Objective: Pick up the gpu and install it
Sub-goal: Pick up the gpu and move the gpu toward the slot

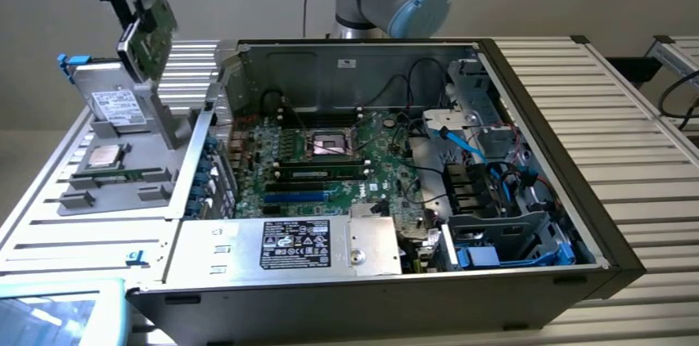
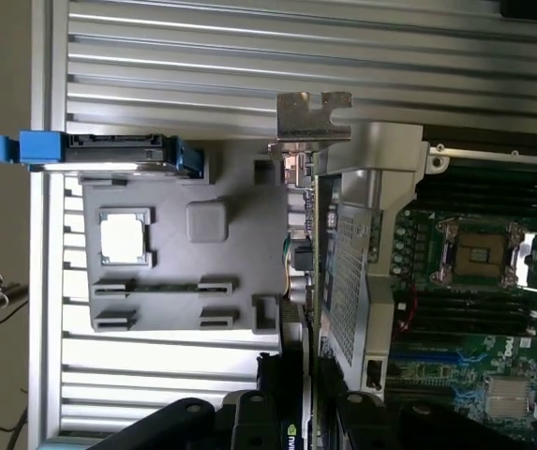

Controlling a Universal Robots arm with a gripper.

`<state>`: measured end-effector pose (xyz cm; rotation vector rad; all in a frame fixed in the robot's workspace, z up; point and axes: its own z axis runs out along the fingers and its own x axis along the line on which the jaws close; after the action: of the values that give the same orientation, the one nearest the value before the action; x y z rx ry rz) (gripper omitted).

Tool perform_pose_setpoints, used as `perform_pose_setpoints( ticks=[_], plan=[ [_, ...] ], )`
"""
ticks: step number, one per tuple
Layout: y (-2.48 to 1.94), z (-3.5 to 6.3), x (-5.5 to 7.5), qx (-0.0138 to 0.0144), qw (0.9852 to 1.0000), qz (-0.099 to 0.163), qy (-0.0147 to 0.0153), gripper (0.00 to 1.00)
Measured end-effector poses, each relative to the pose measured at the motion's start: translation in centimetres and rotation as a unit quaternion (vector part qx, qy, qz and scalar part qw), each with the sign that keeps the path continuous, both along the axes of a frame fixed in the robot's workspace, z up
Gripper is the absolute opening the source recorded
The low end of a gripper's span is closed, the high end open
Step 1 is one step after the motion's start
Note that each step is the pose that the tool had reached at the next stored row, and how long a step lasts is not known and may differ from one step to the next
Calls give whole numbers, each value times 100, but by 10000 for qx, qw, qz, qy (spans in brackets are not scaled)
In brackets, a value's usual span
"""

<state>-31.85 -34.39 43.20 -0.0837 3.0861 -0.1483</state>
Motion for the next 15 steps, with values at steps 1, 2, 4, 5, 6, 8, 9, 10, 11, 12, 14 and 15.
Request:
perform_pose_setpoints(
  ticks=[1, 2, 4, 5, 6, 8, 9, 10, 11, 12, 14, 15],
  plan=[
    [0, 24, 3, 0, 10000, 0, 0, 27],
    [0, 44, 6, 0, 10000, 0, 0, 27],
    [0, 80, 10, 0, 10000, 0, 0, 27],
    [0, 92, 11, 0, 10000, 0, -1, 27],
    [0, 93, 11, 1, 10000, 0, -1, 27],
    [0, 93, 11, 1, 10000, 0, -1, 27],
    [0, 93, 11, 1, 10000, 0, -1, 27],
    [0, 94, 11, 0, 10000, 0, -1, 27],
    [0, 94, 11, 0, 10000, 0, -1, 27],
    [0, 94, 11, 0, 10000, 0, 0, 27],
    [0, 95, 11, 0, 10000, 26, 1, 27],
    [0, 95, 12, 2, 10000, 82, 2, 27]
  ],
)
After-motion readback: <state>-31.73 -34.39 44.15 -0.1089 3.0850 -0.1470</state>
